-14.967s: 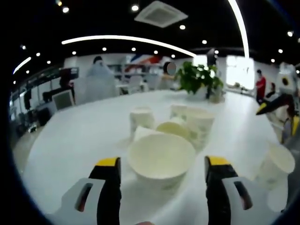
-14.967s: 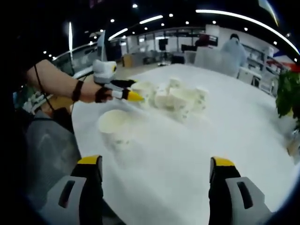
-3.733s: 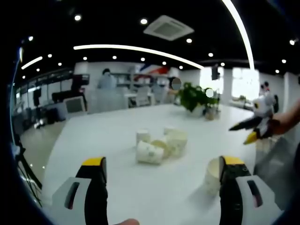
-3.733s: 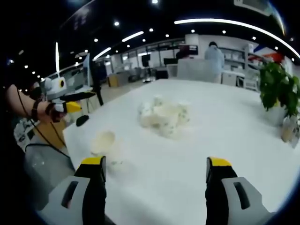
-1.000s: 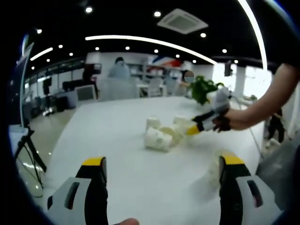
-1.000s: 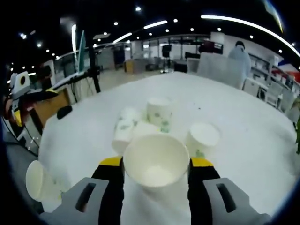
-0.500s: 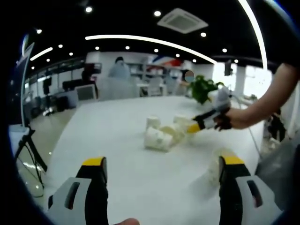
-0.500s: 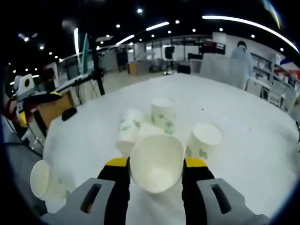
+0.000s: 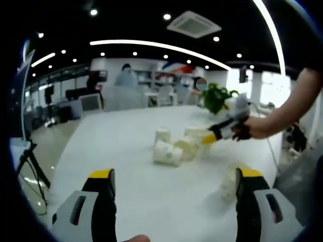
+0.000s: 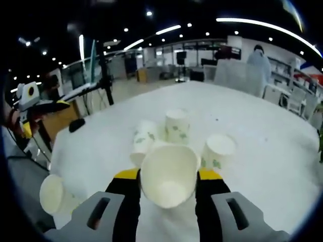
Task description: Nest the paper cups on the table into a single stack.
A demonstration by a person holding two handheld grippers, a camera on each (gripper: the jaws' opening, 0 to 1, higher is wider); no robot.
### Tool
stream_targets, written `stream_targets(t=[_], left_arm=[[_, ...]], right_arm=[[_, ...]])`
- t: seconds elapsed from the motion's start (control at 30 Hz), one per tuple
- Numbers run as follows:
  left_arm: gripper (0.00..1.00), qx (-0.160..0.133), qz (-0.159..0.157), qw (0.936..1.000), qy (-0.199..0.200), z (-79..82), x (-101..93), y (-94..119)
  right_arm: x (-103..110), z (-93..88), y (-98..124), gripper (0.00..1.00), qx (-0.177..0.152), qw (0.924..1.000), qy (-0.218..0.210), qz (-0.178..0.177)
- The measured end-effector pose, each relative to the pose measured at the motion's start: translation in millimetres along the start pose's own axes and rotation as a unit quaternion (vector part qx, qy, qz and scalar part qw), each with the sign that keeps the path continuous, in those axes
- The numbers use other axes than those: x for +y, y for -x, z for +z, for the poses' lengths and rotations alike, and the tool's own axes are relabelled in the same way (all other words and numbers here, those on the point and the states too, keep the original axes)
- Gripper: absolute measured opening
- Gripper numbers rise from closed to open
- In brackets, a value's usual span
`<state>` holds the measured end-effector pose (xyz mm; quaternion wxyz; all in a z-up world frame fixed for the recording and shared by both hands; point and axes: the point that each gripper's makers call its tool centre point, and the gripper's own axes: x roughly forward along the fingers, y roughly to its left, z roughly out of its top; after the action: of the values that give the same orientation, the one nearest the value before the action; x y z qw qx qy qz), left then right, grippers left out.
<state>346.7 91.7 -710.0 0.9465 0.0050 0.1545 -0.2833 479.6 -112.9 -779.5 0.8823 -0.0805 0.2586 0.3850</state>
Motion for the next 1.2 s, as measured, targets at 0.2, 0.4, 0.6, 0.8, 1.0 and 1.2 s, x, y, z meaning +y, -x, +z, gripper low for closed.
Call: stream_targets(t=[0.2, 0.4, 0.6, 0.8, 1.0, 1.2], left_arm=[[0.97, -0.005, -0.001, 1.0, 0.0, 2.3, -1.1, 3], [0.97, -0.007, -0.002, 1.0, -0.001, 3.9, -2.8, 5], [0.97, -0.009, -0.004, 0.9999, -0.003, 4.4, -5.4, 7], [0.97, -0.01, -0.005, 0.9999, -0.004, 5.5, -5.3, 7], [0.97, -0.012, -0.007, 0.9999, -0.003, 6.4, -5.7, 6], [0.97, -0.013, -0.01, 0.9999, -0.004, 7.4, -7.0, 4]], right_arm=[[5, -2.3, 7, 0.39, 0.001, 1.0, 0.002, -0.002], [5, -3.7, 12, 0.39, 0.001, 1.0, 0.0, -0.005], [5, -4.7, 19, 0.39, 0.002, 1.0, 0.001, -0.009], [5, -3.5, 24, 0.39, 0.0, 0.9999, 0.0, -0.011], [4, 0.5, 31, 0.39, -0.005, 0.9999, 0.001, -0.016], [2, 1.9, 40, 0.38, -0.009, 0.9998, -0.002, -0.017]])
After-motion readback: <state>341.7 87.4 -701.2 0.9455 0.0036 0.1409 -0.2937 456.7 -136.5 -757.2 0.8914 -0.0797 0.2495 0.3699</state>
